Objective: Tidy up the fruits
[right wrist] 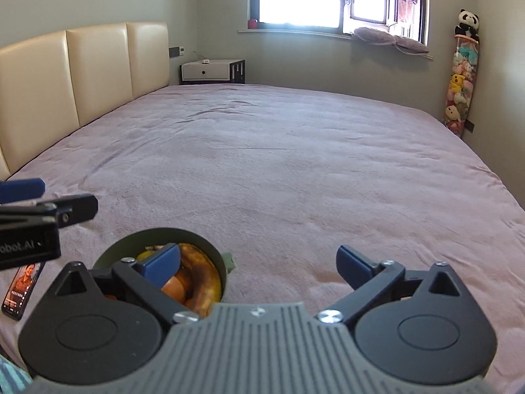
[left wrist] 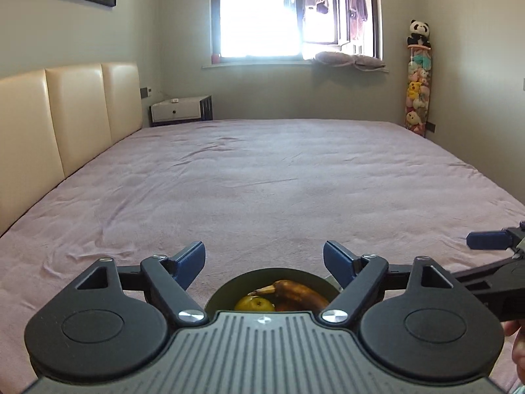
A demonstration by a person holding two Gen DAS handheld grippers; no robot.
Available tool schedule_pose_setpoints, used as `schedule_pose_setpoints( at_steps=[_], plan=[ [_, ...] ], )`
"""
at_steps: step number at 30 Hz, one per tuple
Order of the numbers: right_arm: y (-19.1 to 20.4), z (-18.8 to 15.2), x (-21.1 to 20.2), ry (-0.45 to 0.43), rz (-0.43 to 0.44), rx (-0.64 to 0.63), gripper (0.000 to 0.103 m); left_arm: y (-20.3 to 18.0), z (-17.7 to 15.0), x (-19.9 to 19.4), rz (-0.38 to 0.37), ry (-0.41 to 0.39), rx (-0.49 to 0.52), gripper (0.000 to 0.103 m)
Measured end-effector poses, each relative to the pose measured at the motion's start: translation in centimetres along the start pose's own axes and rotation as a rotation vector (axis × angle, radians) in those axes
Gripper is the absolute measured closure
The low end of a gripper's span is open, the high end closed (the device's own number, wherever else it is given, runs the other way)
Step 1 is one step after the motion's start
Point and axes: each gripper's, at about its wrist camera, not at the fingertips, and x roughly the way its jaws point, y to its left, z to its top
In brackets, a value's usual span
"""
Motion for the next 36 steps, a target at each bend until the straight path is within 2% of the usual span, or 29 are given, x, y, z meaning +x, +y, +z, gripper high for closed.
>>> schedule_pose_setpoints(
  at_steps=[4,10,15,19,27,36],
  plan=[
    [-0.2,-1.4,-1.7,0.0,-0.021,-0.019,0.004,-0.1,-0.8,-0.5,-0.033,0.031,-0.009,0.006],
    [-0.6,-3.9,-4.1,0.009,-0.042,-0.008,0.004,0.2,-2.6,-0.1,-0.035,0.154,-0.062,0.006],
    [-0.2,-5.2,-5.0,0.03,-0.044,-0.001,0.004,-0.9,-4.3,-0.5,0.002,0.243,-0.015,0.006],
    [0.2,-5.9,-3.7,0.09,-0.07,-0.013,0.004,-1.5,-5.7,0.4,0.024,0.307,0.012,0.006],
    [-0.4,-6.9,-0.3,0.199,-0.096,0.031,0.004,-1.6,-6.5,1.7,0.024,0.347,-0.015,0.006],
    [-1.4,-7.2,0.9,0.222,-0.132,0.062,0.004,-2.0,-6.2,3.2,0.017,0.358,-0.02,0.006]
  ],
)
